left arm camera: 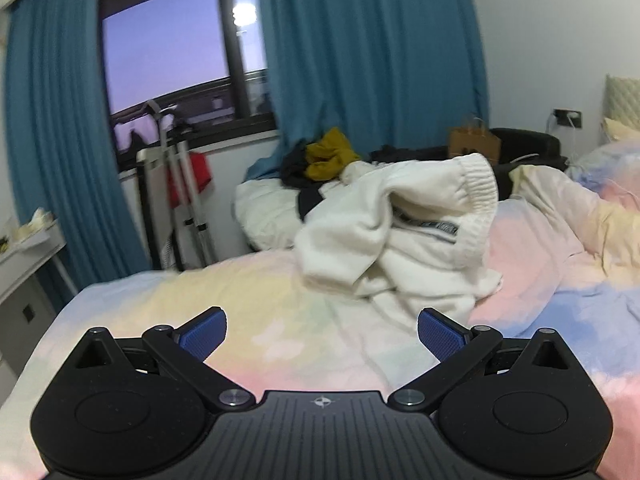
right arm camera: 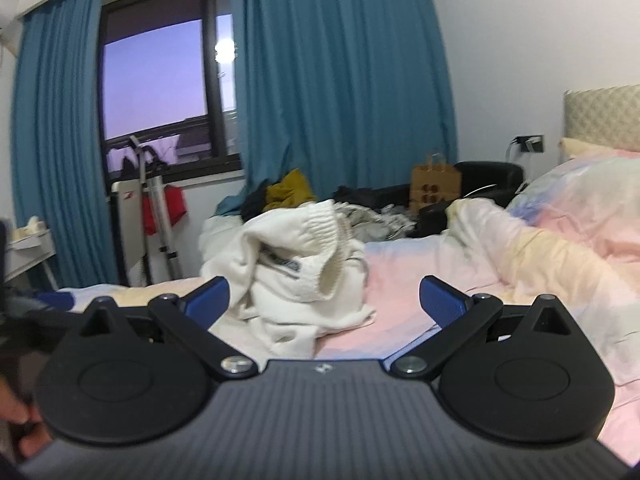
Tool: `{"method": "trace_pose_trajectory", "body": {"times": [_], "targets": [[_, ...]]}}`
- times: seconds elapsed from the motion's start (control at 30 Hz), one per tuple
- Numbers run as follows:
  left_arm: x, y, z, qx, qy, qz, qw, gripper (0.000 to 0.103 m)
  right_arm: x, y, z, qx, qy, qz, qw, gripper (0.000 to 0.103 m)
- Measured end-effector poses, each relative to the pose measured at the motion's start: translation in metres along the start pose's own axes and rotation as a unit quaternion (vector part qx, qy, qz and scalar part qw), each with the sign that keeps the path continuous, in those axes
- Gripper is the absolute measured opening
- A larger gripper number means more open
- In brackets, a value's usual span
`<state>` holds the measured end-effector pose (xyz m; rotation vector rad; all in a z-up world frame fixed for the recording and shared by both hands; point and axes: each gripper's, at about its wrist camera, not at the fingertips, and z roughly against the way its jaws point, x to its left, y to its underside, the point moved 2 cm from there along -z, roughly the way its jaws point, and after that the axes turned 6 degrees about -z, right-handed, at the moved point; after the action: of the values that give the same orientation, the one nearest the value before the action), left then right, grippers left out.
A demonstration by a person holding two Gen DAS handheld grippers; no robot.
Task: Fold clothes
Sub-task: 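Move both tools toward the crumpled white sweatpants on the bed, then grasp the ribbed waistband of the white sweatpants with the left tool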
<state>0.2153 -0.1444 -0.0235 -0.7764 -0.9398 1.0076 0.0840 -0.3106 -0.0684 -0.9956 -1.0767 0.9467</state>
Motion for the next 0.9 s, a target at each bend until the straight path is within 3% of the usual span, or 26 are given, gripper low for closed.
{"method": "trace_pose_trajectory", "body": {"times": [0.23,0.43,0.6,0.73,0.87,0.9], "targets": [[-0.063,-0.067,-0.063,-0.057,0.023,-0.074,0.9954,0.103,-0.022,0.007,-0.007,0.010,0.023,-0.045,0.999,0.103],[-0.142,-0.112,-0.138,-0.066,-0.013,-0.141,0.9877,0.103,-0.043,0.014,-0.017,0.009,0.046,-0.077,0.996,0.103],[-0.187,-0.126,-0.212,-0.033,-0.089,-0.171,0.9807,0.103,-0.057,0.032,-0.040,0.042,0.070,-0.091,0.992,0.103],[-0.209,-0.126,-0.262,0.005,-0.142,-0.185,0.9723,0.103,-0.061,0.042,-0.052,0.064,0.058,-0.118,0.989,0.103],[-0.208,-0.126,-0.295,0.036,-0.136,-0.148,0.9790,0.102,-0.061,0.051,-0.059,0.075,0.057,-0.115,0.989,0.103],[-0.206,-0.126,-0.297,0.032,-0.133,-0.133,0.9816,0.096,-0.062,0.054,-0.062,0.079,0.058,-0.116,0.988,0.103]]}}
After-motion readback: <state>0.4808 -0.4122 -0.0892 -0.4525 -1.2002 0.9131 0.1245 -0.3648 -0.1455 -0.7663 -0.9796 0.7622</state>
